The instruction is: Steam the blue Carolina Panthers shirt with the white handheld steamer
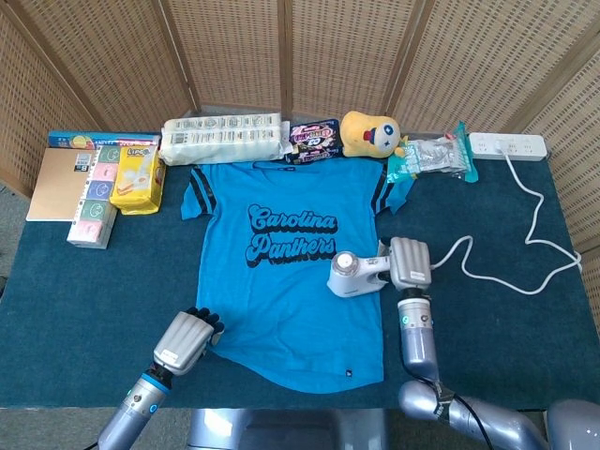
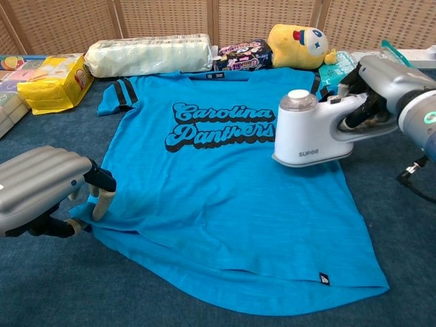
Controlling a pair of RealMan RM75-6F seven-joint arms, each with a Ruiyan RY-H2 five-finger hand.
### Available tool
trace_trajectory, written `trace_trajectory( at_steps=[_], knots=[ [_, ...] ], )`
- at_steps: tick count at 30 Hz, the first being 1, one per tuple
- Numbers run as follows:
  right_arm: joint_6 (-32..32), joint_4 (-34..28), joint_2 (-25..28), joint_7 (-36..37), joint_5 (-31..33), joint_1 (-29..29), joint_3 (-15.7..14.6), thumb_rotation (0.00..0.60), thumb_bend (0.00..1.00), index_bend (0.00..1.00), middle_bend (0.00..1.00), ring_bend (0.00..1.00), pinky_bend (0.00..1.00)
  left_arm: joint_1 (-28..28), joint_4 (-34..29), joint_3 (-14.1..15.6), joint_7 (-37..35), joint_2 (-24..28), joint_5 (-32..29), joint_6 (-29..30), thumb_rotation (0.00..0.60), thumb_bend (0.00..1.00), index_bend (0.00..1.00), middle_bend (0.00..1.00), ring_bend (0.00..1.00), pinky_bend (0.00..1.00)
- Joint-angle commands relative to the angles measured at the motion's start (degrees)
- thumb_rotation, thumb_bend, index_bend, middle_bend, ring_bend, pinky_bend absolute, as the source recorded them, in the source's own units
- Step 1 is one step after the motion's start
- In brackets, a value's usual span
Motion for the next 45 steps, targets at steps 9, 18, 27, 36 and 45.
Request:
trace_trajectory(
  at_steps=[9,18,27,36,45],
  knots=[
    [-1.6,9.3,-0.4,3.3,6.8,3.3,6.7,0.600,0.33,0.68,0.68,0.76,0.73,0.0,-0.3,-0.2,0.5,0.1,-0.4,0.0,0.600,0.48,0.66,0.53,0.44,0.49],
    [-4.1,21.5,-2.1,6.5,8.4,6.0,7.9,0.600,0.33,0.68,0.68,0.76,0.72,0.2,-0.4,-0.5,0.7,0.2,-1.0,0.3,0.600,0.48,0.66,0.53,0.44,0.49],
    [-6.1,29.1,-3.8,8.6,9.1,7.5,8.3,0.600,0.33,0.68,0.68,0.75,0.72,0.4,-0.4,-0.5,0.7,0.2,-1.3,0.5,0.600,0.48,0.66,0.53,0.44,0.49],
    [-10.3,42.5,-8.3,11.2,10.1,9.9,8.5,0.600,0.32,0.67,0.67,0.73,0.69,0.6,-0.4,-0.7,0.9,0.4,-1.9,0.6,0.600,0.48,0.66,0.53,0.44,0.49],
    [-12.2,48.9,-10.9,13.7,8.8,11.5,8.3,0.600,0.31,0.58,0.58,0.63,0.62,0.6,-0.2,-0.6,0.8,0.4,-2.3,0.4,0.600,0.48,0.66,0.53,0.44,0.48]
  ],
)
